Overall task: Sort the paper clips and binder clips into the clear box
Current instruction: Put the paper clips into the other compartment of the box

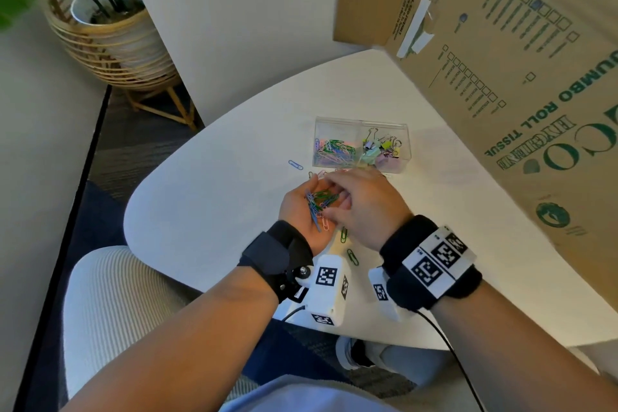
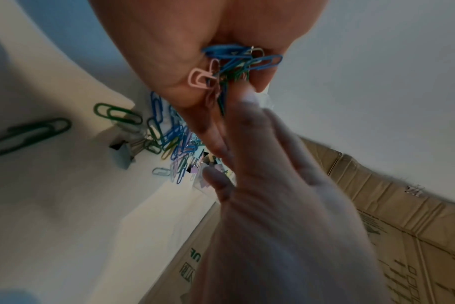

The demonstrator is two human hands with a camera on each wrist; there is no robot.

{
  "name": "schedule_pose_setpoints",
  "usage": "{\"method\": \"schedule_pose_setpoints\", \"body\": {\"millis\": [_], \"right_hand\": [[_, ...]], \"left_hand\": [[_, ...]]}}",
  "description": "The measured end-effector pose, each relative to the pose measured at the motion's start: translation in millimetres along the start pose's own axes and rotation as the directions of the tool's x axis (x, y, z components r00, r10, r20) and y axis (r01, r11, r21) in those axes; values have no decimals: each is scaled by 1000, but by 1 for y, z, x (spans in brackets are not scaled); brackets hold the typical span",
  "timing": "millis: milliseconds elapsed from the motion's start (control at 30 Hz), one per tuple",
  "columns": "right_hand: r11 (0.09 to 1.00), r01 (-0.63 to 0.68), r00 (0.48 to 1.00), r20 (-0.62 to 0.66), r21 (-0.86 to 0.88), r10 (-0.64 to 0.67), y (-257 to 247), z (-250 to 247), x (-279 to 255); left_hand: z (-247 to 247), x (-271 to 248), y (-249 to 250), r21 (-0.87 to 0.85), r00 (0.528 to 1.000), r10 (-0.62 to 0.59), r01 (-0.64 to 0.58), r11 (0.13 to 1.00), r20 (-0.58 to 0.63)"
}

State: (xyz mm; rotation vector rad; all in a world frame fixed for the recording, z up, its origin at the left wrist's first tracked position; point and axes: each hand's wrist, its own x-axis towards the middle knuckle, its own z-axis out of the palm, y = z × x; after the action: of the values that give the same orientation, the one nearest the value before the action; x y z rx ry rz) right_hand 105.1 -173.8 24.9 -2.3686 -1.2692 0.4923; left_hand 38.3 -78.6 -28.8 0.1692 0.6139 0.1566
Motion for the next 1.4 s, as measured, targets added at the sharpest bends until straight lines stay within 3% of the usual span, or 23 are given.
{"method": "schedule_pose_setpoints", "body": {"millis": [200, 300, 533, 733, 867, 1000, 1167, 1300, 1400], "right_hand": [[986, 32, 993, 116, -165, -12, -15, 8, 7], [991, -11, 995, 101, -136, 25, -19, 14, 8], [980, -99, 994, -19, 174, 104, -15, 12, 6], [816, -163, 971, -56, 554, 232, -6, 3, 10], [731, -194, 953, -50, 654, 298, 0, -7, 19], [657, -172, 917, -124, 734, 378, 5, -30, 44], [763, -170, 879, -254, 623, 403, 12, -41, 83], [931, -288, 944, -99, 223, 315, 14, -40, 91], [966, -225, 961, -132, 129, 241, 6, -40, 82]], "left_hand": [[-4, 5, 1, 41, 999, -45, 44, 998, 4], [0, 3, -1, 41, 1000, -25, 25, 999, 2], [3, 3, 3, 26, 998, 19, -17, 999, -62], [6, 2, 8, 27, 997, 46, -45, 999, -59], [3, 5, 7, -39, 992, 64, -68, 997, -108], [3, 4, 9, -32, 995, 40, -43, 999, -89], [-1, 2, 12, -47, 997, 8, -11, 999, -75], [-1, 0, 15, -48, 997, 16, -20, 999, -75], [-3, 1, 18, -50, 998, 23, -26, 998, -65]]}}
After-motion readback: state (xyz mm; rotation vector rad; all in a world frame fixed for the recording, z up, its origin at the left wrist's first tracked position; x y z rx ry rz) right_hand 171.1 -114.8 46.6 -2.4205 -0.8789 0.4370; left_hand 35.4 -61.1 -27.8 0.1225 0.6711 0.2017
